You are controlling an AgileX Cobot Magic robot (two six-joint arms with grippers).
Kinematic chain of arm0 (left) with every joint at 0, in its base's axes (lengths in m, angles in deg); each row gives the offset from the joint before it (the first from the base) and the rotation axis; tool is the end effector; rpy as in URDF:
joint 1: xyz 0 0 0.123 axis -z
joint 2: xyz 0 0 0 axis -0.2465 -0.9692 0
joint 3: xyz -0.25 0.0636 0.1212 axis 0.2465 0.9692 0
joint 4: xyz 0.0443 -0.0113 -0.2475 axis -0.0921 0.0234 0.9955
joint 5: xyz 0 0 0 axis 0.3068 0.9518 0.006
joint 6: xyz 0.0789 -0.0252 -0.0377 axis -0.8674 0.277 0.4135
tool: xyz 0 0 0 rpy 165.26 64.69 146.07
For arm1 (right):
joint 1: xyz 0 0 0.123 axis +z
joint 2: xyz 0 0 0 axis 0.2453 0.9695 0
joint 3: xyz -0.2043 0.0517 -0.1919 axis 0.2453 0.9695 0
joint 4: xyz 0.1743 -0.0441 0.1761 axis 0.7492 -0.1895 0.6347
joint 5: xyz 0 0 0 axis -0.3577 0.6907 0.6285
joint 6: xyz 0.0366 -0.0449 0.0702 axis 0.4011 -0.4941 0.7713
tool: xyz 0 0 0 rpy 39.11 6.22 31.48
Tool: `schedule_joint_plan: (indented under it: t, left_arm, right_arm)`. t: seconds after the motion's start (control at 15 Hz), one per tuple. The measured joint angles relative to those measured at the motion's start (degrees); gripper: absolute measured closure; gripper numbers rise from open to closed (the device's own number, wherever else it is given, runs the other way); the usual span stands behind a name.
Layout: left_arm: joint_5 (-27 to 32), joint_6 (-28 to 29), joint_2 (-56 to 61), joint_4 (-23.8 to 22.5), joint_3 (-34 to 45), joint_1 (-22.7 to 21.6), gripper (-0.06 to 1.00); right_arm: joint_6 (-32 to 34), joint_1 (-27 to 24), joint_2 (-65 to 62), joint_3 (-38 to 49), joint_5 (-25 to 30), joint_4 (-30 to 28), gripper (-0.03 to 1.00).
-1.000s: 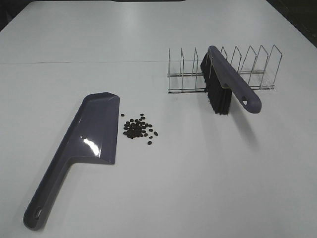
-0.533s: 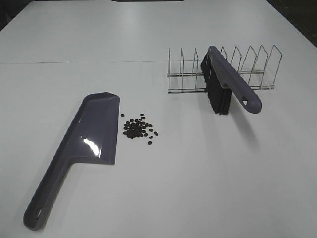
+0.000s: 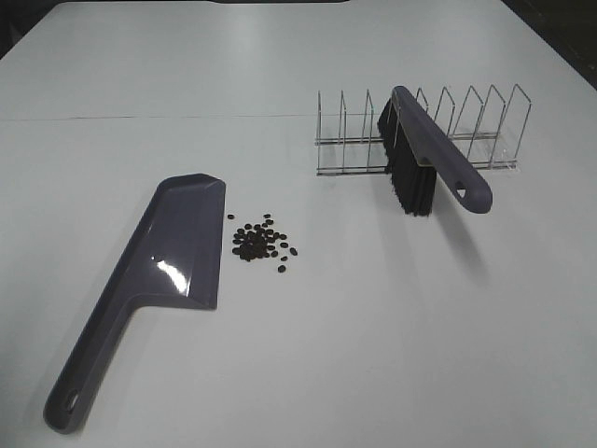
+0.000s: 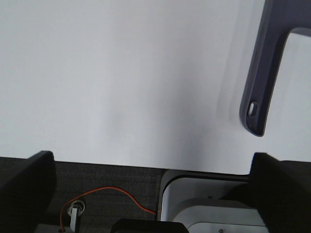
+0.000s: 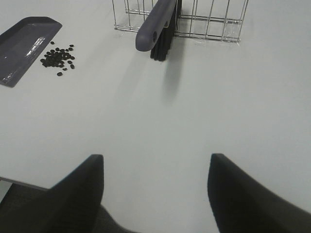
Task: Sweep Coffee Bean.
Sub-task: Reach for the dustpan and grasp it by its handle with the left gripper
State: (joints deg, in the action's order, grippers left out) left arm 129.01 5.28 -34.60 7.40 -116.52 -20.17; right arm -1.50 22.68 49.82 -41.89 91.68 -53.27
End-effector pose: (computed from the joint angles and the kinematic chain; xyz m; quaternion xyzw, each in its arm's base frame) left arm 0.1366 0.0085 0.2936 -0.0473 0.9854 -0.0223 0.1623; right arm -0.0036 0.0012 0.2611 -0.0823 0.8720 0.0363 0.4812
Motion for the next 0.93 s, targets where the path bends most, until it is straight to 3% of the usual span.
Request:
schedule_joint_plan:
  t: [0.13,0.2,0.33,0.6,0.93]
  left_arm:
    - [-2.01,0.0,-8.59,0.0,-3.55,1.66,-0.05]
    - [-3.21,3.84,-15.81,-1.15,-5.9,7.56,-0.05]
    - [-5.33,9.51,-23.38,-3.27,-7.73,15.18,-0.05]
    - [-12.2,14.61,-34.89,-3.38,-8.42,23.95,-0.05]
    - [-18.11,17.48,-48.36,-3.32,-11.12,29.45,-0.05]
  right_arm:
    - [0.0,0.0,0.0,0.0,0.0,0.0,0.39]
    - [0.0,0.0,0.0,0.0,0.0,0.0,0.39]
    - [0.0,0.0,0.0,0.0,0.0,0.0,0.39]
    - [0.0,0.0,0.0,0.0,0.0,0.0,0.39]
    - [0.0,0.0,0.0,0.0,0.0,0.0,0.39]
